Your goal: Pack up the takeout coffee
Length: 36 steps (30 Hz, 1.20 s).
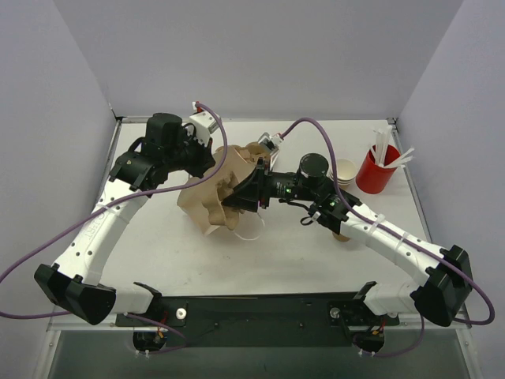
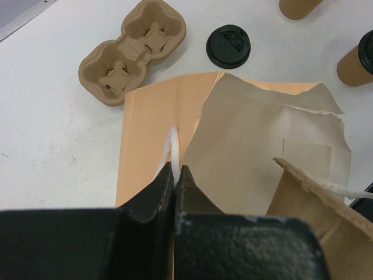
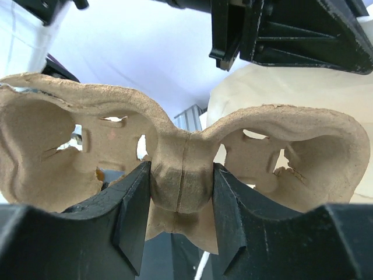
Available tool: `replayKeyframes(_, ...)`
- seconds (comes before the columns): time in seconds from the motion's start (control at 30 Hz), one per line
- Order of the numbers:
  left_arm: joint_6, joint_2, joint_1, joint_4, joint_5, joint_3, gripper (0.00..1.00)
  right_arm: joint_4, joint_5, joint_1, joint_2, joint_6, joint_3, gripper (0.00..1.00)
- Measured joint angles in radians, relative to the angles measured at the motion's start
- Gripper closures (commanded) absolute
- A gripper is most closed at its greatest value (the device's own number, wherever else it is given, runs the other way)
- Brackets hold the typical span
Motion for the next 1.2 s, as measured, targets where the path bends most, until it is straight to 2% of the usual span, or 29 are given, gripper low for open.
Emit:
replayKeyframes(0.23,0.000,0.000,0.000,-0.014,0.014,0.008,1.00,-0.194,0.016,0.013,0.037,-0.147,0.065,0.62)
replayKeyframes(0.53,0.000,0.000,-0.003,-0.052,0.076,0.043,1.00,-0.443,0.172,0.032,0.050,-0.370,0.133,0.62)
replayKeyframes(0.7,0.000,0.004,-0.024,-0.084,0.092,0.046,1.00,-0.513,0.259,0.068,0.069,-0.454,0.177,0.62)
replayKeyframes(1.0,-0.004,0.016,-0.074,-0.109,0.106,0.049,1.00,-0.599,0.325,0.091,0.107,-0.536,0.260,0.62)
replayKeyframes(1.2,-0.031,0.039,-0.081,-0.113,0.114,0.071,1.00,-0.670,0.406,0.108,0.109,-0.596,0.264,0.62)
